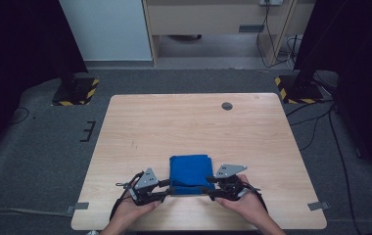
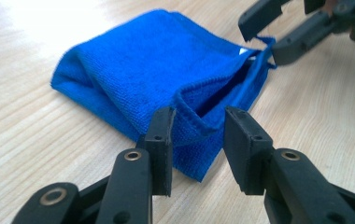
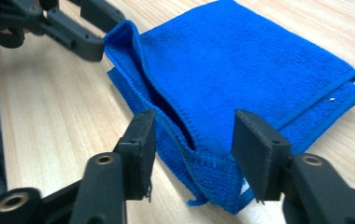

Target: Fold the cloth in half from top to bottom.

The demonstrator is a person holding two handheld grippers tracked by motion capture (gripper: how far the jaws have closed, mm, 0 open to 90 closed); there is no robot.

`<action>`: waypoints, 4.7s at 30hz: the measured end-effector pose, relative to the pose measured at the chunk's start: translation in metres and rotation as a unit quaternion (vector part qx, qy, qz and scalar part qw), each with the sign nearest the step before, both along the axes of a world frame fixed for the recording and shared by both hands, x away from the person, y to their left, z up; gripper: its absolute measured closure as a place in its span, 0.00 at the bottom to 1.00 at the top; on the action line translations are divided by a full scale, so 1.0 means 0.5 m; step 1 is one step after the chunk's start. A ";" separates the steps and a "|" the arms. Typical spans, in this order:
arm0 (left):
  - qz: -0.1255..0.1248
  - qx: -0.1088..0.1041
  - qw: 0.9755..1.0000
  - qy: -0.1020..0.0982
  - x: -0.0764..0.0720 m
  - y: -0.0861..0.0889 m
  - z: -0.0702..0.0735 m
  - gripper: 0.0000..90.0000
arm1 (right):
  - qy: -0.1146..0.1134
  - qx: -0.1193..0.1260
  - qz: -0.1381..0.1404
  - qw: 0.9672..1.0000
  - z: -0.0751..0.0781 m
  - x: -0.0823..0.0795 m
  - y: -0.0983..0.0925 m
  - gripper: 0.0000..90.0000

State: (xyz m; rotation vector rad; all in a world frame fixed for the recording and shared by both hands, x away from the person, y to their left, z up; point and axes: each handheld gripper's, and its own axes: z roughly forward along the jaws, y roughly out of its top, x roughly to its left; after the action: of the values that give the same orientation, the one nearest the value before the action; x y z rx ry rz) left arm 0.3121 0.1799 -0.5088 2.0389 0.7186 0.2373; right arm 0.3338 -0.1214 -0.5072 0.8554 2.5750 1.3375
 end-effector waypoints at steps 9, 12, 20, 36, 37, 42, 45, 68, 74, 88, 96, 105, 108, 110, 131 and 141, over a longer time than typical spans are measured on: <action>0.032 -0.023 0.999 -0.019 0.007 0.023 0.018 0.69 | -0.007 0.013 -0.001 1.000 0.017 -0.010 -0.001 0.44; 0.050 -0.027 0.998 -0.025 0.018 0.025 0.020 0.68 | -0.010 0.021 -0.008 1.000 0.021 -0.005 0.000 0.42; 0.066 -0.018 0.997 -0.028 0.040 0.015 0.011 0.64 | -0.027 0.020 -0.045 0.998 0.024 0.028 0.009 0.38; 0.042 0.062 0.997 -0.010 0.034 -0.009 -0.023 0.44 | -0.038 -0.061 -0.035 0.997 -0.028 0.017 0.015 0.30; 0.044 0.062 0.997 -0.010 0.035 -0.009 -0.023 0.40 | -0.041 -0.067 -0.033 0.996 -0.030 0.014 0.016 0.29; 0.062 0.049 0.997 -0.007 0.041 -0.004 -0.018 0.26 | -0.044 -0.057 -0.032 0.997 -0.024 0.018 0.016 0.22; 0.070 0.043 0.997 -0.004 0.047 -0.001 -0.013 0.19 | -0.047 -0.043 -0.043 0.997 -0.015 0.027 0.017 0.13; 0.090 0.030 0.995 -0.011 0.088 0.013 0.051 0.06 | -0.070 -0.032 -0.077 0.994 0.061 0.092 0.020 0.08; 0.092 0.032 0.995 -0.022 0.102 0.023 0.081 0.06 | -0.085 -0.034 -0.089 0.992 0.091 0.112 0.003 0.08; 0.116 0.041 0.992 -0.019 0.142 0.070 0.098 0.07 | -0.088 -0.024 -0.131 0.987 0.114 0.150 -0.054 0.09; 0.141 0.052 0.989 -0.005 0.157 0.110 0.075 0.07 | -0.077 -0.030 -0.152 0.985 0.092 0.151 -0.101 0.09; 0.157 0.070 0.985 0.008 0.165 0.140 0.037 0.07 | -0.055 -0.026 -0.181 0.982 0.056 0.143 -0.155 0.10; 0.162 0.081 0.983 0.015 0.169 0.149 0.026 0.07 | -0.048 -0.028 -0.186 0.981 0.038 0.139 -0.171 0.10; 0.165 0.090 0.982 0.018 0.173 0.155 0.020 0.07 | -0.039 -0.031 -0.187 0.981 0.027 0.137 -0.178 0.10; 0.227 0.089 0.969 0.036 0.257 0.177 -0.034 0.08 | 0.007 -0.055 -0.284 0.957 -0.032 0.230 -0.280 0.12; 0.237 0.111 0.964 0.040 0.265 0.170 -0.055 0.06 | 0.001 -0.088 -0.331 0.940 -0.064 0.260 -0.273 0.08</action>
State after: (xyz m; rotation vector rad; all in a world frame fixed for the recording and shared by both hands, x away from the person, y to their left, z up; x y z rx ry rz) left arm 0.4446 0.2651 -0.5360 2.0663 1.2791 0.5324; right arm 0.4638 -0.2578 -0.5394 1.4936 2.0523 0.8844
